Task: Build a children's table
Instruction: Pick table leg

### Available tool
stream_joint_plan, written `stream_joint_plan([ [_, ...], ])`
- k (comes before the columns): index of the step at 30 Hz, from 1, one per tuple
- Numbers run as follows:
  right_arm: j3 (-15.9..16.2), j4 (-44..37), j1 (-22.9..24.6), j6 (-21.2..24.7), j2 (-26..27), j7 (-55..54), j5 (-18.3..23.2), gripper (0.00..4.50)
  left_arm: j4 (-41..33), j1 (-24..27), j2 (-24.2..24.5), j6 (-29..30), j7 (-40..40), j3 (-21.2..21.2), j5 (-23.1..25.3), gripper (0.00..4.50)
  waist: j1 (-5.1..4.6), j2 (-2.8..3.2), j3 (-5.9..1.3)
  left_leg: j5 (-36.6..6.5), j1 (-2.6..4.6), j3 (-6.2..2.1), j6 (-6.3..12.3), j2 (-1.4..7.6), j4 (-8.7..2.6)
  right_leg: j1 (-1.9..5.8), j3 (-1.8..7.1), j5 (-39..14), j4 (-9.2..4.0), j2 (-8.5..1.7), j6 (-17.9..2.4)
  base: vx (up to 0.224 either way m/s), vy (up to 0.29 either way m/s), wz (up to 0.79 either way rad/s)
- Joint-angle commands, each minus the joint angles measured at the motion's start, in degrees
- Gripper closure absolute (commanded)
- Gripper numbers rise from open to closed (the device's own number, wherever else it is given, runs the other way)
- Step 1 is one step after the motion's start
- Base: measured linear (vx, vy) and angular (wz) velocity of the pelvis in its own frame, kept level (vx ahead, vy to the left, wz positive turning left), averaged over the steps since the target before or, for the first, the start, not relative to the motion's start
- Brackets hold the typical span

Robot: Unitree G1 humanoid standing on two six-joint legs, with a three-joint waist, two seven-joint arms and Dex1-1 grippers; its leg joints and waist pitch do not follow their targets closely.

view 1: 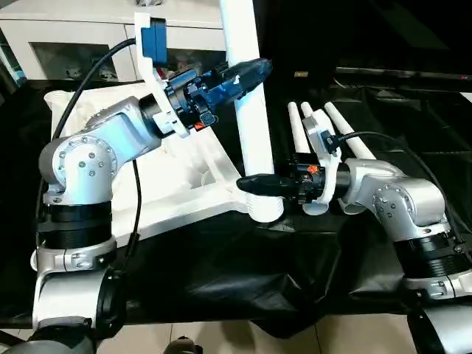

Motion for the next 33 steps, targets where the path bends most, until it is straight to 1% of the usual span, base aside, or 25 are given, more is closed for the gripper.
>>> stream_joint_plan([
  [1, 0.3, 0.7, -0.7, -2.3, 0.2, -2.6, -2.3, 2.58, 0.0, 0.2, -0.9, 0.1, 1.0, -0.7, -0.2, 2.70, -0.20, 0.65, -4.86, -10.9, 1.75, -0.81, -2.49, 2.30, -3.73, 2.97, 2.09, -1.4, -3.94, -3.60, -13.5, 0.000, 0.000, 0.00],
  [2, 0.3, 0.8, -0.7, -2.2, 0.3, -2.8, -2.3, 2.58, 0.0, 0.3, -1.0, 0.1, 1.2, -0.5, -0.2, 2.71, -0.19, 0.83, -4.88, -10.6, 1.72, -0.87, -2.38, 2.32, -3.71, 2.97, 2.07, -1.2, -3.82, -3.58, -13.6, 0.000, 0.000, 0.00],
  [3, 0.3, 0.8, -0.8, -2.1, 0.4, -2.9, -2.2, 2.03, -0.1, 0.4, -1.0, 0.1, 1.5, -0.3, -0.3, 2.71, -0.21, 0.80, -4.88, -10.6, 1.74, -0.85, -2.18, 2.29, -3.70, 2.97, 2.06, -1.0, -3.84, -3.51, -13.5, 0.000, 0.000, 0.00],
  [4, 0.2, 0.9, -0.9, -2.0, 0.5, -3.1, -2.2, 1.89, -0.3, 0.5, -1.0, 0.2, 1.6, -0.2, -0.3, 2.71, -0.21, 0.80, -4.88, -10.6, 1.74, -0.85, -2.18, 2.29, -3.70, 2.97, 2.06, -1.0, -3.84, -3.51, -13.5, 0.000, 0.000, 0.00],
  [6, -0.1, 1.2, -1.3, -1.9, 0.9, -3.9, -2.1, 1.82, -0.4, 0.7, -1.0, 0.3, 1.9, -0.1, -0.3, 2.71, -0.18, 0.59, -4.89, -10.1, 1.72, -0.83, -2.15, 2.30, -3.71, 2.98, 2.08, -0.8, -3.83, -3.54, -13.4, 0.000, 0.000, 0.00],
  [7, -0.3, 1.6, -1.5, -2.0, 1.1, -4.3, -2.3, 1.69, -0.5, 0.8, -1.0, 0.1, 2.1, -0.1, -0.2, 2.71, -0.22, 0.34, -4.90, -9.8, 1.64, -0.80, -2.08, 2.27, -3.69, 3.02, 2.08, -0.6, -3.78, -3.57, -13.4, 0.000, 0.000, 0.00],
  [8, -0.4, 2.0, -1.7, -2.4, 1.4, -4.6, -2.6, 1.69, -0.5, 0.8, -1.1, -0.3, 2.6, -0.1, 0.2, 2.71, -0.16, 0.54, -4.90, -9.8, 1.64, -0.82, -2.05, 2.26, -3.69, 2.99, 2.08, -0.9, -3.75, -3.55, -13.3, 0.000, 0.000, 0.00],
  [9, -0.6, 2.6, -2.0, -3.0, 1.7, -5.3, -3.0, 1.46, -0.4, 0.8, -1.2, -0.7, 3.2, -0.1, 0.6, 2.71, -0.19, 0.55, -4.90, -9.7, 1.61, -0.84, -2.07, 2.29, -3.69, 2.98, 2.10, -1.0, -3.78, -3.61, -13.2, 0.000, 0.000, 0.00],
  [11, -0.7, 3.3, -2.4, -4.0, 2.1, -6.3, -3.7, 1.46, -0.2, 0.6, -1.4, -1.4, 4.0, 0.0, 1.2, 2.71, -0.23, 0.58, -4.87, -9.9, 1.68, -0.78, -2.18, 2.28, -3.68, 2.93, 2.13, -1.5, -3.86, -3.62, -13.0, 0.000, 0.000, 0.00],
  [12, -0.7, 3.4, -2.4, -4.2, 2.2, -6.4, -3.8, 1.33, -0.2, 0.6, -1.5, -1.6, 4.1, 0.0, 1.3, 2.71, -0.23, 0.58, -4.87, -9.9, 1.68, -0.78, -2.18, 2.28, -3.68, 2.93, 2.13, -1.5, -3.86, -3.62, -13.0, 0.000, 0.000, 0.00],
  [13, -0.8, 3.9, -2.8, -5.6, 2.7, -8.0, -4.8, 1.23, 0.2, 0.3, -1.7, -2.0, 5.3, 0.1, 1.9, 2.71, -0.17, 0.63, -4.88, -10.0, 1.72, -0.81, -2.42, 2.33, -3.71, 2.90, 2.12, -1.7, -3.87, -3.63, -12.8, 0.000, 0.000, 0.00],
  [14, -0.9, 4.6, -3.5, -6.1, 3.2, -9.8, -5.7, 1.23, 0.4, 0.0, -1.8, -2.6, 6.4, 0.2, 2.6, 2.71, -0.36, -0.34, -4.82, -9.6, 1.63, -0.76, -2.40, 2.35, -3.82, 2.99, 2.11, -1.6, -3.97, -3.59, -12.6, 0.000, 0.000, 0.00],
  [15, -1.2, 5.4, -4.4, -7.6, 4.2, -12.9, -7.2, 1.18, 1.0, -0.7, -1.5, -4.6, 9.5, -1.1, 6.7, 2.71, -0.38, 0.19, -4.82, -9.4, 1.65, -0.80, -2.60, 2.32, -3.83, 2.80, 2.14, -2.2, -3.87, -3.64, -12.3, 0.000, 0.000, 0.00],
  [16, -1.8, 6.2, -5.4, -7.8, 5.4, -16.2, -8.1, 1.16, 1.2, -1.1, -0.9, -6.0, 11.8, -2.9, 10.4, 2.71, -0.37, 0.24, -4.77, -9.3, 1.68, -0.88, -2.78, 2.41, -3.89, 2.78, 2.15, -2.7, -3.95, -3.70, -11.9, 0.000, 0.000, 0.00],
  [17, -1.8, 6.2, -5.5, -7.8, 5.4, -16.4, -8.2, 1.16, 1.2, -1.1, -0.8, -6.1, 11.9, -3.0, 10.6, 2.71, -0.52, 0.12, -4.78, -9.2, 1.71, -0.87, -2.84, 2.42, -3.89, 2.75, 2.20, -2.9, -3.98, -3.61, -11.4, 0.000, 0.000, 0.00],
  [18, -2.3, 7.6, -6.9, -7.8, 6.8, -20.6, -9.6, 1.16, 1.7, -1.7, -0.1, -7.3, 15.4, -5.5, 15.5, 2.71, -0.52, 0.22, -4.81, -9.3, 1.83, -0.86, -3.07, 2.44, -3.96, 2.72, 2.23, -3.6, -3.94, -3.69, -10.5, 0.000, 0.000, 0.00],
  [20, -2.4, 9.0, -8.0, -8.3, 7.9, -23.7, -10.9, 1.16, 2.1, -2.3, -0.3, -7.1, 18.5, -6.4, 17.8, 2.71, -0.55, 0.28, -4.87, -8.9, 1.85, -0.84, -3.49, 2.36, -3.92, 2.68, 2.24, -2.9, -3.82, -3.62, -9.9, 0.000, 0.000, 0.00],
  [21, -2.0, 10.0, -8.6, -9.5, 8.6, -25.6, -12.3, 1.16, 2.3, -2.7, -0.6, -7.0, 20.8, -7.1, 19.4, 2.71, -0.75, 0.14, -4.89, -8.4, 1.71, -0.89, -3.74, 2.47, -3.96, 2.65, 2.26, -2.0, -3.65, -3.61, -9.9, 0.000, 0.000, 0.00],
  [22, -1.6, 10.7, -9.0, -10.4, 9.0, -26.8, -13.1, 1.16, 2.4, -2.9, -0.8, -6.9, 22.1, -7.4, 20.3, 2.71, -0.66, 0.31, -5.02, -8.0, 1.80, -0.86, -3.97, 2.32, -3.86, 2.69, 2.16, -1.3, -3.63, -3.63, -10.0, 0.000, 0.000, 0.00],
  [23, -1.3, 11.6, -9.6, -11.0, 9.8, -27.4, -13.4, 1.16, 1.7, -2.8, -1.0, -6.7, 23.2, -8.7, 21.7, 2.71, -0.76, 0.11, -4.99, -7.7, 1.65, -0.84, -3.71, 2.28, -3.83, 2.80, 2.19, -0.1, -3.55, -3.66, -10.2, 0.000, 0.000, 0.00],
  [25, -1.2, 12.1, -9.7, -11.5, 10.2, -27.6, -13.7, 1.16, 1.5, -2.8, -1.1, -6.7, 23.8, -9.2, 22.3, 2.71, -0.78, 0.15, -4.99, -7.6, 1.63, -0.81, -3.49, 2.23, -3.79, 2.83, 2.15, 0.3, -3.53, -3.61, -10.4, 0.000, 0.000, 0.00],
  [26, -0.5, 13.0, -9.8, -11.7, 10.9, -28.1, -14.5, 1.16, 1.2, -3.0, -2.0, -6.3, 25.1, -8.9, 22.4, 2.71, -0.74, -0.09, -5.01, -7.0, 1.57, -0.74, -3.21, 2.23, -3.74, 2.92, 2.15, 1.6, -3.46, -3.59, -10.7, 0.000, 0.000, 0.00],
  [29, 0.3, 13.7, -9.9, -11.0, 11.4, -28.6, -15.3, 1.16, 1.0, -3.4, -2.8, -6.1, 25.8, -8.8, 22.4, 2.71, -0.86, -0.09, -4.95, -7.0, 1.49, -0.73, -2.89, 2.13, -3.73, 2.97, 2.11, 1.4, -3.50, -3.62, -11.3, 0.000, 0.000, 0.00],
  [30, 0.7, 14.0, -9.8, -10.4, 11.5, -28.4, -15.3, 1.33, 0.8, -3.5, -2.8, -6.4, 25.5, -9.0, 22.6, 2.71, -0.84, -0.28, -4.92, -7.2, 1.44, -0.72, -2.70, 2.13, -3.74, 3.07, 2.15, 0.6, -3.56, -3.74, -11.4, 0.000, 0.000, 0.00],
  [33, 1.2, 14.7, -9.6, -10.3, 11.5, -27.5, -15.6, 1.50, 0.7, -3.7, -3.4, -6.0, 26.1, -8.4, 22.3, 2.71, -0.99, -0.29, -4.82, -8.0, 1.50, -0.69, -2.58, 2.18, -3.77, 2.94, 2.21, -0.8, -3.72, -3.71, -11.0, 0.000, 0.000, 0.00],
])
